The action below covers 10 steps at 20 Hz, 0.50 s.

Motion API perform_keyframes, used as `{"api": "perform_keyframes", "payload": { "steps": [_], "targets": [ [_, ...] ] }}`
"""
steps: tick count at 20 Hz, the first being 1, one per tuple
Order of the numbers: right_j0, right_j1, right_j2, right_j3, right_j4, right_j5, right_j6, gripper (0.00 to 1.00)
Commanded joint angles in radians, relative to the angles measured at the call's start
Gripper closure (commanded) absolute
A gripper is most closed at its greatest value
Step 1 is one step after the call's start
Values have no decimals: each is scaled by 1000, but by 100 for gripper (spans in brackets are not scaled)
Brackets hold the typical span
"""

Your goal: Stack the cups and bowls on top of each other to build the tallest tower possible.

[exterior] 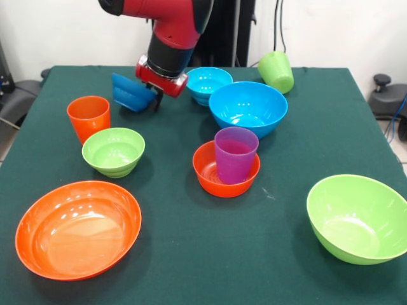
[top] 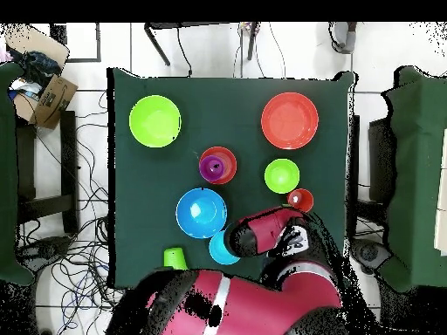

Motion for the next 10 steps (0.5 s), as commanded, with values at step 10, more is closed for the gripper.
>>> {"api": "perform_keyframes", "payload": {
  "steps": [10],
  "targets": [
    [-238,-371,521,115,277,471,-403,100]
  ]
}}
